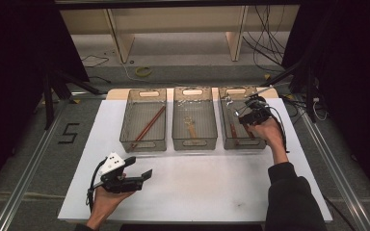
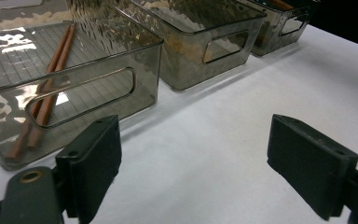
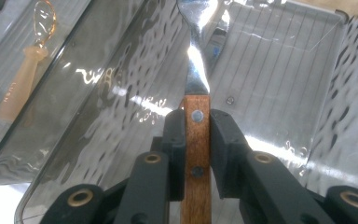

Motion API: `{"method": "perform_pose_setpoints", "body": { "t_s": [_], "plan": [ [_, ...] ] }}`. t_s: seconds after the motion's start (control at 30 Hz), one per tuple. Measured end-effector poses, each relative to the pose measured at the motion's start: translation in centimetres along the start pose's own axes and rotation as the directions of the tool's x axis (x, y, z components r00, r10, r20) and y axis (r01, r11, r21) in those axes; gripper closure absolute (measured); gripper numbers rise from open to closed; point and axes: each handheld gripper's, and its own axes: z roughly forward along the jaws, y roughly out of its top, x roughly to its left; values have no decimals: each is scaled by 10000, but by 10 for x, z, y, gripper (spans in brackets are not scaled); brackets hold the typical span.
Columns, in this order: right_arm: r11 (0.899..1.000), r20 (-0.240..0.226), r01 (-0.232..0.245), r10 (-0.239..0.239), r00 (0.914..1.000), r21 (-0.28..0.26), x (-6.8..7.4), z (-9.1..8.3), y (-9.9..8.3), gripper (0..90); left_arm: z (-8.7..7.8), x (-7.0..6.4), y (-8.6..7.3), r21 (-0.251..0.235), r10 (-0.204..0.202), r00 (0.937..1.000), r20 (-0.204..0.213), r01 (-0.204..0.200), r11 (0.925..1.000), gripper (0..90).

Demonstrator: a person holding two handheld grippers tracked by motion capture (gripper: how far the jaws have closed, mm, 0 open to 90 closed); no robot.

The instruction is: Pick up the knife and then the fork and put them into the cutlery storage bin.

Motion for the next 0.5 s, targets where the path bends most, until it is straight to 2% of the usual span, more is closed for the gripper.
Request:
{"method": "perform_pose_setpoints", "body": {
  "t_s": [0.5],
  "plan": [
    [9995, 5, -116, 116, 9999, 299, 0, 6, -2, 774, 0, 0, 0, -1, -3, 10000, -4, 3, 10000, 170]
  ]
}}
